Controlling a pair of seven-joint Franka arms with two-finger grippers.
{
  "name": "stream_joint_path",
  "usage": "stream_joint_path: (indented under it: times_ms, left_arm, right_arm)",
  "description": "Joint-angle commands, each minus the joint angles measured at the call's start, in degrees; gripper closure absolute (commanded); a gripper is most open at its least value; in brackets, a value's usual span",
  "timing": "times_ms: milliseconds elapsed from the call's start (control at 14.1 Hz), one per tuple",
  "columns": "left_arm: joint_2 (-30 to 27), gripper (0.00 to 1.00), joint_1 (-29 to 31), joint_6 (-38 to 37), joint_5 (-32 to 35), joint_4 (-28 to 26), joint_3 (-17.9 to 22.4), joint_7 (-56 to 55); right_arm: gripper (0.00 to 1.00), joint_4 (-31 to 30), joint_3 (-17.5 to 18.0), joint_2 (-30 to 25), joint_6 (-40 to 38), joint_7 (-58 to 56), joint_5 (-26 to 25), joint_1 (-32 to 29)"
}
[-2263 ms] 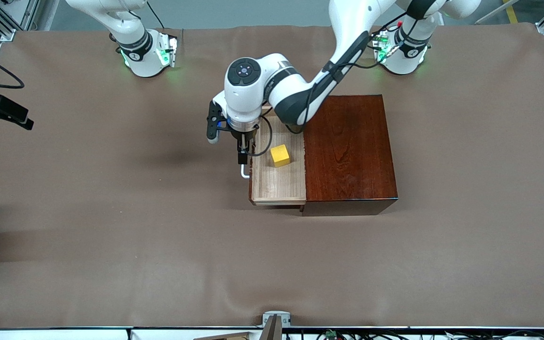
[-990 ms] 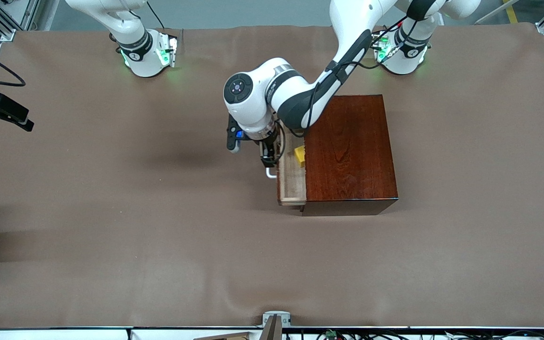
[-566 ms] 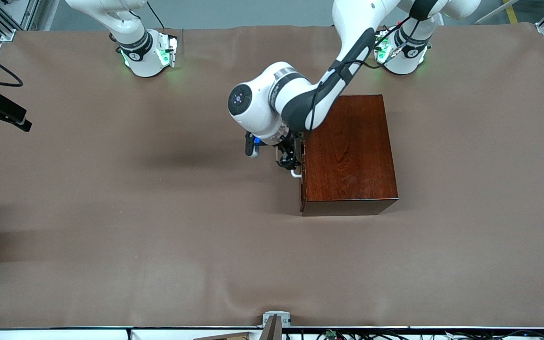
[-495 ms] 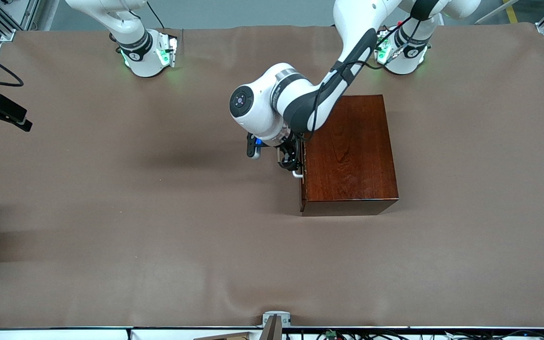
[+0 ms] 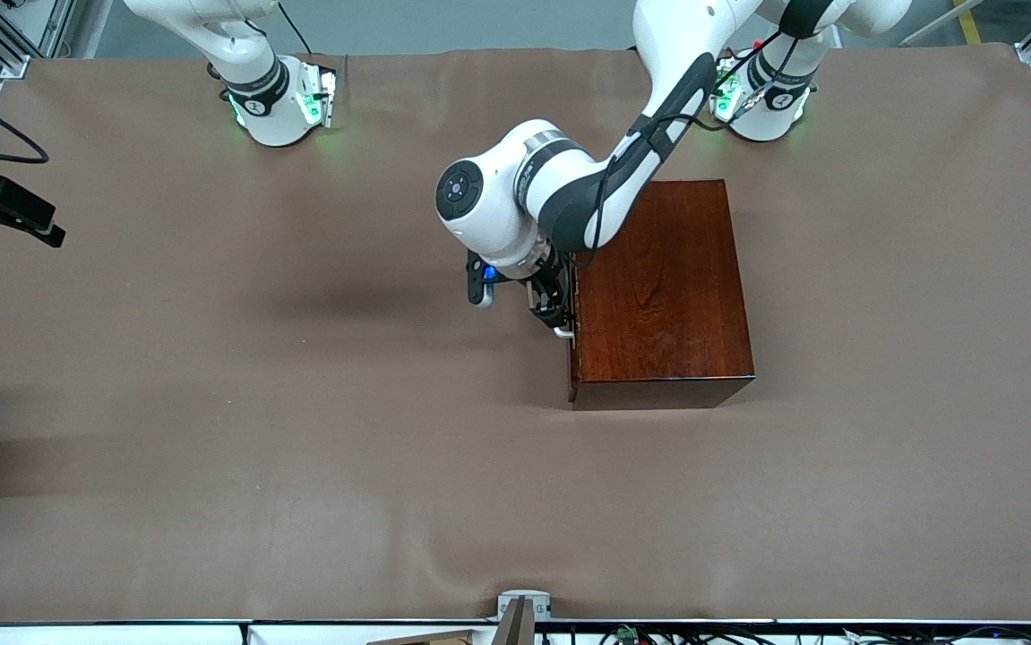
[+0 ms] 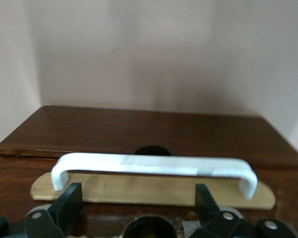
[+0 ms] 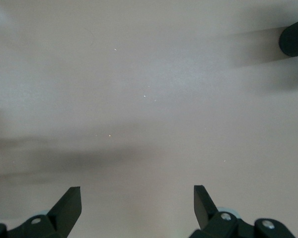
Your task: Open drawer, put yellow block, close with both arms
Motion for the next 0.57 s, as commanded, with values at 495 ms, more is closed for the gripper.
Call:
stream_joint_path:
  times_ms: [495]
  left_arm:
    - [-22.4, 0.00, 6.0, -1.8, -4.9, -1.8, 0.9, -31.2]
  right_arm:
    - [0.00, 0.0, 0.0, -1.0, -2.8, 0.8, 0.7, -0.4]
